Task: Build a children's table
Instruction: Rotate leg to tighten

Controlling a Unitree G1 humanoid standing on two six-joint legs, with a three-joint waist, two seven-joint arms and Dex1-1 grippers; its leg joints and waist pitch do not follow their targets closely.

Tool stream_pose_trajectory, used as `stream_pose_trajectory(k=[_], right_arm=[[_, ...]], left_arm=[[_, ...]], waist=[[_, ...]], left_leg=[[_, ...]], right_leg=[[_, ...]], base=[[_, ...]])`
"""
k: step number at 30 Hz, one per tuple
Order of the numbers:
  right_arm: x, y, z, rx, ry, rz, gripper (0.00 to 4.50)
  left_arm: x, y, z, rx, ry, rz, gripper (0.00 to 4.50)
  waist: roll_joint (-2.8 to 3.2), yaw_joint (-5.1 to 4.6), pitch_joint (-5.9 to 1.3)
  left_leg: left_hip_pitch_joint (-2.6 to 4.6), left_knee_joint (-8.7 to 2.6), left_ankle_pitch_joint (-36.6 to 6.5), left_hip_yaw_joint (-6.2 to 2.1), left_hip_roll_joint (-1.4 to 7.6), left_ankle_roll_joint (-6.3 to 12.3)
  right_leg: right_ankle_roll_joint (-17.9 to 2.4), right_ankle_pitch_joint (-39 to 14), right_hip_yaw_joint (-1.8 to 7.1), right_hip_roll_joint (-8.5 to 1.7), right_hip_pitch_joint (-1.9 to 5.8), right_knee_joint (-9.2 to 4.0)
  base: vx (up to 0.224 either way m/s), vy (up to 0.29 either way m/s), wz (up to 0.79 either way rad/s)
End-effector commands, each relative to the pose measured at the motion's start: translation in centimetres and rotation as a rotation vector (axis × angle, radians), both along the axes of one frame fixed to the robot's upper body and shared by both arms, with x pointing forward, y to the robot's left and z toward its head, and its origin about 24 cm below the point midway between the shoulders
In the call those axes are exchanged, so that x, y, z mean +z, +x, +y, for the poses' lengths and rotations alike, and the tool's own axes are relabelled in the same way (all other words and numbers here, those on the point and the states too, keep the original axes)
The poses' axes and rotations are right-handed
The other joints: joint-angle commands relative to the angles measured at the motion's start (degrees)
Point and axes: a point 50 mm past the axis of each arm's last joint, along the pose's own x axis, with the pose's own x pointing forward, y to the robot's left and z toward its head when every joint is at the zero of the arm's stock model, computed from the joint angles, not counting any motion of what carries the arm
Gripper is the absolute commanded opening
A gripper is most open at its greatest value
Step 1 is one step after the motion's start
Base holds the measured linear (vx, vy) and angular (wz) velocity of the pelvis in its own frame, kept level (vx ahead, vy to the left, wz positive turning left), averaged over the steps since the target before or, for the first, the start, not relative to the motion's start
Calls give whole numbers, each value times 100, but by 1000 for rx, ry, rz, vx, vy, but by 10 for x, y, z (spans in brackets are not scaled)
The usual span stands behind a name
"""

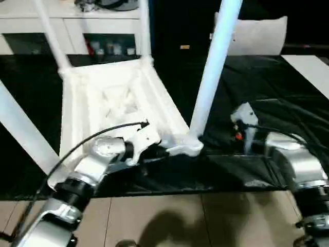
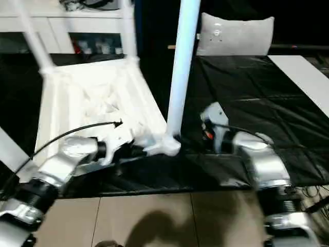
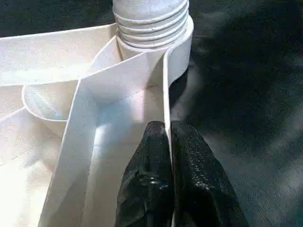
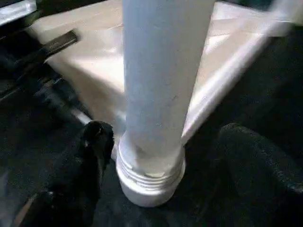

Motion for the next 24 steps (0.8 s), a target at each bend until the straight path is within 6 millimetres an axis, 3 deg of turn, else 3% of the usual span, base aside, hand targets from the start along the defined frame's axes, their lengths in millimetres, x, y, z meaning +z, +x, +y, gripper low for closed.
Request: stream_pose_trajectory(k=[1, 3, 4, 6, 7, 9, 11, 17, 20, 24], right_arm=[[-2, -4, -1, 67, -5, 22, 389], [-1, -5, -3, 136, -11, 30, 364], [-1, -5, -3, 136, -11, 30, 356], [-1, -5, -2, 176, -16, 41, 356], [-2, -8, 0, 234, -7, 74, 340], [-3, -11, 3, 274, -7, 93, 324], [-5, -12, 6, 302, -4, 102, 304], [-9, -15, 11, 359, 21, 140, 264], [-11, -17, 10, 377, 37, 171, 224], [-13, -21, 8, 388, 51, 201, 207]], left_arm=[[2, -6, -9, -114, -24, 11, 0], [2, -9, -6, -199, 13, 24, 0], [2, -9, -6, -199, 13, 24, 0], [2, -12, -4, -248, 33, 31, 0], [3, -16, -4, -314, 47, 46, 0], [3, -19, -4, -354, 55, 53, 0], [3, -22, -4, -390, 79, 54, 0], [-1, -22, -2, -408, 127, 40, 0], [-1, -21, 1, -394, 131, 46, 0], [-3, -21, 4, -385, 133, 53, 0]], waist=[[-116, 29, -411], [-165, 44, -412], [-135, 66, -406], [-135, 104, -401], [-175, 133, -392], [-160, 151, -392], [-186, 172, -387], [-200, 196, -385], [-208, 213, -390], [-204, 226, -395]], left_leg=[[-11, -316, -627, -22, 170, 456], [-5, -307, -613, -16, 176, 492], [7, -313, -620, -14, 187, 480], [16, -312, -687, -18, 196, 446], [16, -320, -738, -17, 196, 437], [32, -328, -804, -21, 214, 395], [28, -337, -884, -30, 221, 341], [37, -352, -1022, -38, 220, 242], [47, -350, -1048, -37, 216, 222], [46, -348, -1026, -39, 216, 202]], right_leg=[[-861, -1097, 318, -451, 339, -368], [-926, -1071, 311, -450, 323, -360], [-963, -1097, 316, -451, 316, -359], [-973, -1153, 315, -456, 307, -366], [-956, -1246, 315, -460, 313, -363], [-951, -1296, 318, -463, 294, -368], [-956, -1338, 319, -469, 299, -363], [-859, -1505, 324, -476, 300, -395], [-892, -1461, 322, -472, 306, -389], [-894, -1453, 323, -469, 305, -385]], base=[[0, 0, 0], [0, 0, 0], [0, 0, 0], [0, 0, 0], [0, 0, 0], [0, 0, 0], [0, 0, 0], [0, 0, 0], [0, 0, 0], [0, 0, 0]])
